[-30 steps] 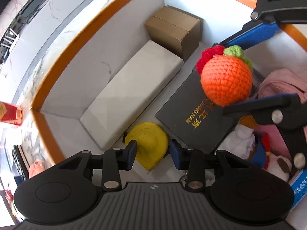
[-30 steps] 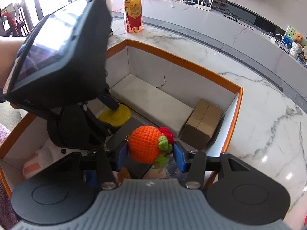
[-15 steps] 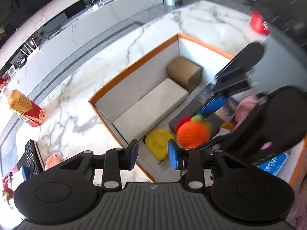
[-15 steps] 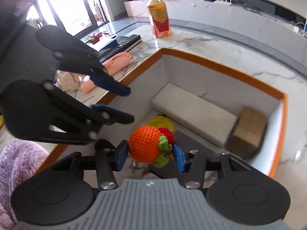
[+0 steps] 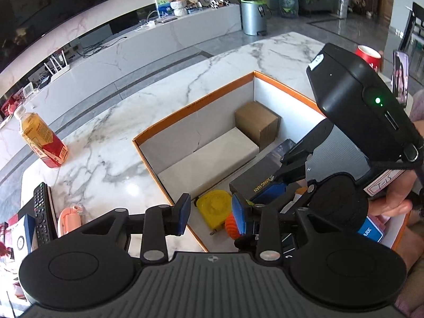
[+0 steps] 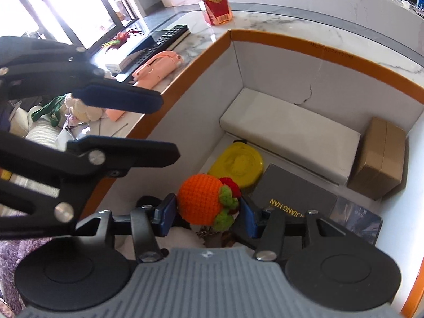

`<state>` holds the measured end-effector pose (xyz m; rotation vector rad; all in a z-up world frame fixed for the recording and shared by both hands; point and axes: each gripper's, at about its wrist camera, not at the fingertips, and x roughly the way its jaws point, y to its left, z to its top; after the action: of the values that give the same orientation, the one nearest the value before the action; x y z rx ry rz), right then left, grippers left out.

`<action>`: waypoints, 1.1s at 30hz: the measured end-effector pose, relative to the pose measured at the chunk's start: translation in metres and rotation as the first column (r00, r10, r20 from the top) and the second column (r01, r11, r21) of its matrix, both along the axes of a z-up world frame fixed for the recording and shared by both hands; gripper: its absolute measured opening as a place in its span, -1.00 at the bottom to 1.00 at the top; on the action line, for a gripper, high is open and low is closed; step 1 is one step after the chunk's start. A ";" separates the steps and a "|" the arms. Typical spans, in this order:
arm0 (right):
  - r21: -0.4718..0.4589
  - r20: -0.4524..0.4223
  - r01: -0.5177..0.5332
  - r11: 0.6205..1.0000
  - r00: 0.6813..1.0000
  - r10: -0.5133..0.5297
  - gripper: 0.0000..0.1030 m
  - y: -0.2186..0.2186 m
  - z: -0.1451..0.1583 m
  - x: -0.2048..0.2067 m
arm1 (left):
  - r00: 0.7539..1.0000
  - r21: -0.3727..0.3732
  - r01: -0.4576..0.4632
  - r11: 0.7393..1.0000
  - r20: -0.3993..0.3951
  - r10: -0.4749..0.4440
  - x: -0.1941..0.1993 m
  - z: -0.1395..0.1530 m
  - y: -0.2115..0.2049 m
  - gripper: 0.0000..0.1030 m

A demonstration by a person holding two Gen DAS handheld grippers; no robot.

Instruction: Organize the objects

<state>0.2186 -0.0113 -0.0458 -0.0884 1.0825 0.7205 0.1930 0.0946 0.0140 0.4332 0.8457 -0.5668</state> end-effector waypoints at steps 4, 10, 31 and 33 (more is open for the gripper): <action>-0.003 -0.001 0.015 1.000 1.000 -0.015 0.06 -0.004 0.002 -0.002 | 1.000 -0.031 -0.022 0.999 0.001 0.022 -0.004 0.001 0.001 -0.21; 0.009 0.010 0.032 0.999 0.999 -0.032 0.02 -0.013 0.011 -0.014 | 0.999 -0.070 -0.033 0.997 0.019 0.034 -0.016 0.003 -0.005 -0.13; -0.005 0.382 0.228 0.974 0.900 -0.209 0.08 -0.086 0.060 -0.134 | 0.916 -0.308 -0.355 0.883 0.075 0.394 -0.107 -0.005 -0.034 0.11; -0.001 0.411 0.264 0.964 0.879 -0.241 0.12 -0.091 0.062 -0.143 | 0.895 -0.316 -0.382 0.869 0.107 0.432 -0.117 -0.005 -0.035 0.15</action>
<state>0.0760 -0.1019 0.0160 -0.1371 0.6937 0.4080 0.0761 0.0592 0.0089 0.0278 0.6463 -0.2438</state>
